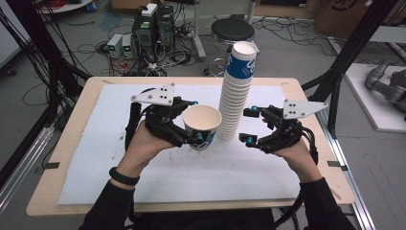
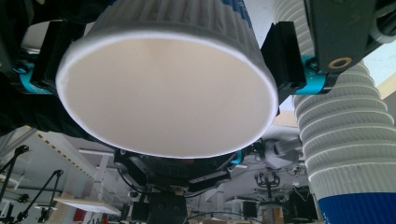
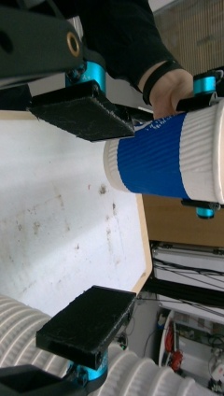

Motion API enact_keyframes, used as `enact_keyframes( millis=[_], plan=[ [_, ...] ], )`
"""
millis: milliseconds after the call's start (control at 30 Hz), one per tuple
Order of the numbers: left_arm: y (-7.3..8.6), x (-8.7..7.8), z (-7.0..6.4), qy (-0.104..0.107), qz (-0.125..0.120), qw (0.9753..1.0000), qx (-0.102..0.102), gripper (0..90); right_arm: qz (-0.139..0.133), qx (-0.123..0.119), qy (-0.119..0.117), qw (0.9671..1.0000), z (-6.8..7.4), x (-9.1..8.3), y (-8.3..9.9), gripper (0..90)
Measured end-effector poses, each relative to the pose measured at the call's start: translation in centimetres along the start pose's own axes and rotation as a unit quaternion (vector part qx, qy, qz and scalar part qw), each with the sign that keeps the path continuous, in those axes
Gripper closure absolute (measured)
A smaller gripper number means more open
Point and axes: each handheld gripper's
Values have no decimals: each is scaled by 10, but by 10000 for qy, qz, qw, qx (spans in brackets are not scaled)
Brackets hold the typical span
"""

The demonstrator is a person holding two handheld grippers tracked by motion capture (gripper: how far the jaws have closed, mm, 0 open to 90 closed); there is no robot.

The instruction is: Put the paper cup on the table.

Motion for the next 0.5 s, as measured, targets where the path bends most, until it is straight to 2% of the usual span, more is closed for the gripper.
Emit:
enact_keyframes(
  millis=[500],
  plan=[
    [0,-12,3,-269,-148,9995,-43,223,-38,13,82,10000,-4,-5,0,186]
  ],
)
Point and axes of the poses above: each handheld gripper's, and its own axes: x roughly forward along the jaws, y roughly out of its underside, z roughly to its left, and after that the axes turned 9 degrees about -x, right-handed
